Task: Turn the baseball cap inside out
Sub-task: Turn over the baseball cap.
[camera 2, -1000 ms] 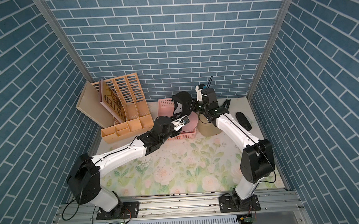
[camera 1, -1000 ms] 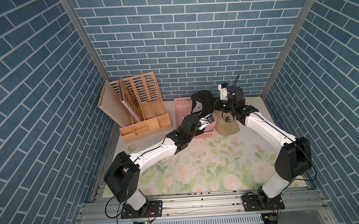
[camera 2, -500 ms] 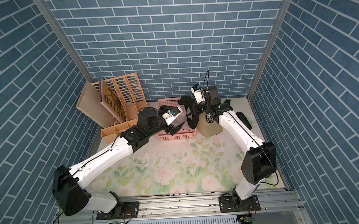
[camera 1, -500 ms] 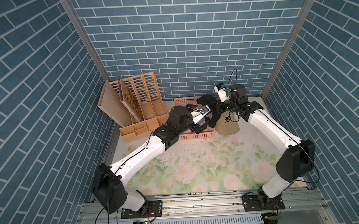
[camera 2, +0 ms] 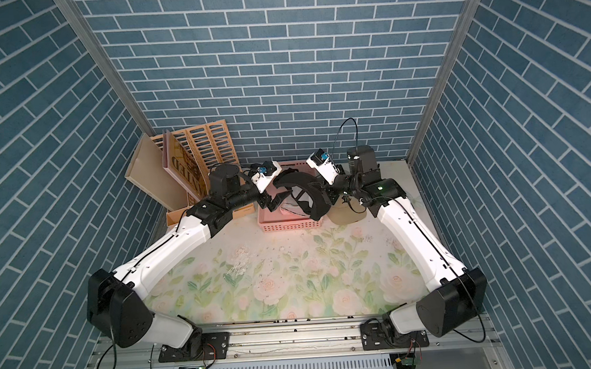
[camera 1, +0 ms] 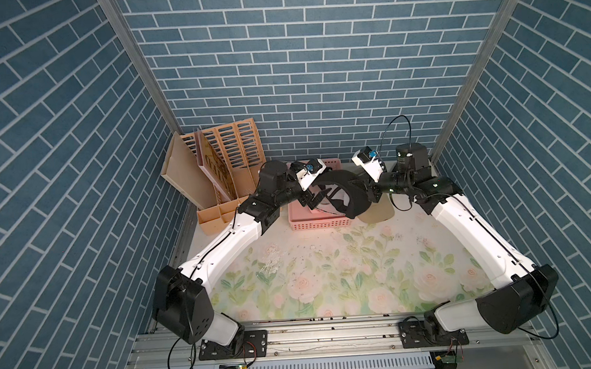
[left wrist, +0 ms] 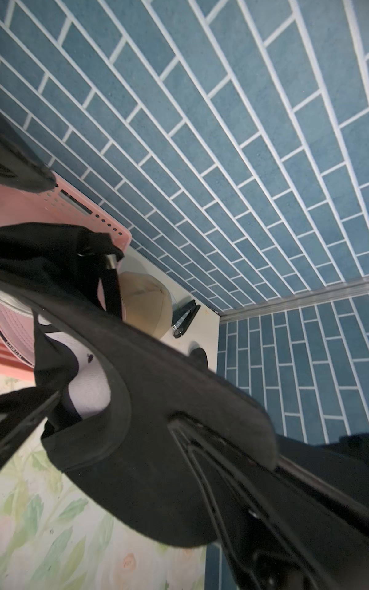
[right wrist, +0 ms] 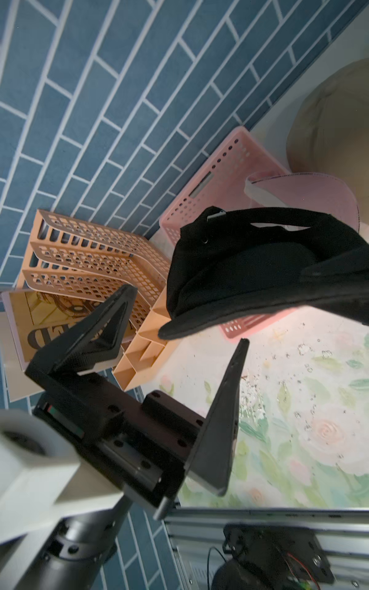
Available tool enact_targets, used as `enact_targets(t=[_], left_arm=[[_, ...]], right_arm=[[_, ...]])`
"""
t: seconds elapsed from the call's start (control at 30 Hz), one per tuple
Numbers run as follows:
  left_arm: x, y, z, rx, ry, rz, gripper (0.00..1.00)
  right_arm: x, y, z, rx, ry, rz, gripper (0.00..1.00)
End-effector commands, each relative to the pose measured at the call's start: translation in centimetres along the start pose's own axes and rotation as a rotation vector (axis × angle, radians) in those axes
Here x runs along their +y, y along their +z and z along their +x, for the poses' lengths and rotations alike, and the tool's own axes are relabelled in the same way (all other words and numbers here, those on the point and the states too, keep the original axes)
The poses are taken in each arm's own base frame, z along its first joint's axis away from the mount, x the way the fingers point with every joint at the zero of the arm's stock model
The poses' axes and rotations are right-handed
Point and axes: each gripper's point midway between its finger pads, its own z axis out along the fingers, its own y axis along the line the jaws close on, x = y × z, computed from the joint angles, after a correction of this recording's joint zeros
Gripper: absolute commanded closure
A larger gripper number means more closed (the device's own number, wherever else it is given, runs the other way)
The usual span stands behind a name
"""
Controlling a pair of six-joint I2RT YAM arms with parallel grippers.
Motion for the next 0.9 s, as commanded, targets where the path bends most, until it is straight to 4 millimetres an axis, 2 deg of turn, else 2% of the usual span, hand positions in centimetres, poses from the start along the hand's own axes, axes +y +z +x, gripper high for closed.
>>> enact_targets(t=[0.0, 0.13, 0.37, 0.43, 0.57, 0.63, 0.67, 0.77, 0.8, 0.87], left_arm=[[-1.6, -0.2, -1.5, -0.043, 0.031, 0.084, 0.08], [-2.7, 0.5, -1.4, -0.027, 0.049, 0.118, 0.19], [-4.2, 1.1, -1.6, -0.032, 0.049, 0.165, 0.53], [-4.6, 1.2, -1.9, -0.038, 0.051, 0.183, 0.65], [-5.4, 1.3, -1.8, -0.021, 0.038, 0.229, 1.0], [-5.6, 1.5, -1.9, -0.017, 0.023, 0.236, 1.0], [-5.6, 1.5, -2.0, -0.021, 0.013, 0.231, 1.0], [-4.4, 1.4, -2.8, -0.06, -0.031, 0.157, 1.0], [-3.6, 1.1, -3.4, -0.089, -0.053, 0.11, 1.0], [-1.6, 0.4, -4.4, -0.152, -0.114, 0.013, 1.0]], right_arm=[[1.4, -0.2, -1.1, -0.028, -0.044, -0.088, 1.0], [1.6, 0.1, -1.4, -0.04, -0.037, -0.117, 1.0], [1.2, 0.5, -1.9, -0.057, -0.016, -0.121, 1.0], [0.9, 0.7, -1.9, -0.056, -0.01, -0.106, 1.0], [-0.1, 0.7, -2.3, -0.077, -0.002, -0.044, 1.0], [-1.0, 0.3, -2.7, -0.098, 0.001, 0.018, 1.0], [-1.7, 0.1, -2.8, -0.108, 0.004, 0.062, 0.97], [-3.8, -1.2, -3.2, -0.148, 0.046, 0.206, 0.48], [-4.4, -1.9, -3.3, -0.168, 0.058, 0.238, 0.4], [-5.3, -3.6, -3.5, -0.209, 0.076, 0.32, 0.34]])
